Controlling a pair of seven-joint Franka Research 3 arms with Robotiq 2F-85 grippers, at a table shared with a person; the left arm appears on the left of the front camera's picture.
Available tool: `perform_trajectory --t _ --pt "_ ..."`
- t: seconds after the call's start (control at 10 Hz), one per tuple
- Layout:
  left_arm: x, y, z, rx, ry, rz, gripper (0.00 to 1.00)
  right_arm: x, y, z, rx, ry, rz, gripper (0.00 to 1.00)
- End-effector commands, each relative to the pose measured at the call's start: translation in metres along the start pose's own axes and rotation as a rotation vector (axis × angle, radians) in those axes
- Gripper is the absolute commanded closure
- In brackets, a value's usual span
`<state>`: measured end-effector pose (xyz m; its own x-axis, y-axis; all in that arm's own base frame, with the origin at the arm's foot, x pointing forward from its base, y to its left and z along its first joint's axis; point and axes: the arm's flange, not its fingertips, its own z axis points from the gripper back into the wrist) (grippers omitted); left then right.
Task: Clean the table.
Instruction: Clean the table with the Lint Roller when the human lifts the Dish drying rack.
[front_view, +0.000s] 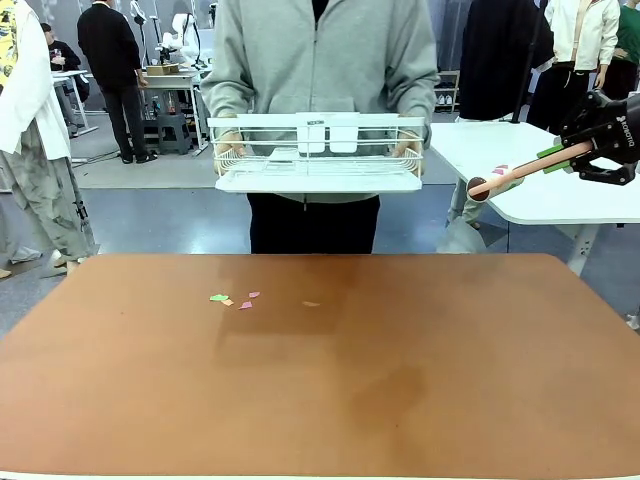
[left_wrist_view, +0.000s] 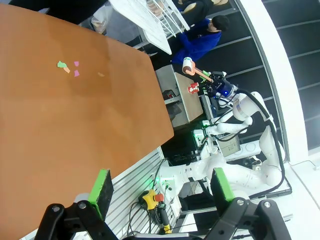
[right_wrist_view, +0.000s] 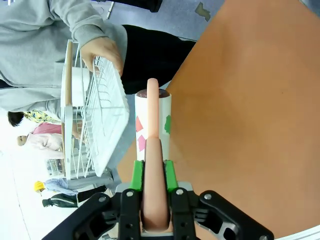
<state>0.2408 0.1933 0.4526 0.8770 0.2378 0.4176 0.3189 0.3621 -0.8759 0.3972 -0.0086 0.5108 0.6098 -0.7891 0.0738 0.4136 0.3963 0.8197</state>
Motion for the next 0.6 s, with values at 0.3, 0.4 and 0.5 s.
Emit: perform_trajectory --t 0.3,0.4,0.5 --pt "0.000 -0.003 0.001 -0.023 -0.013 -0.020 0.00 0.043 0.071 -0.024 -0.126 0.431 0.336 0.79" --pt "0.000 -0.003 0.001 -0.023 -0.013 -0.020 0.00 0.040 0.075 -0.052 -0.131 0.527 0.365 0.79" --pt "0.000 -0.003 0.001 -0.023 -0.013 -0.020 0.00 0.035 0.074 -0.084 -0.143 0.613 0.378 0.79"
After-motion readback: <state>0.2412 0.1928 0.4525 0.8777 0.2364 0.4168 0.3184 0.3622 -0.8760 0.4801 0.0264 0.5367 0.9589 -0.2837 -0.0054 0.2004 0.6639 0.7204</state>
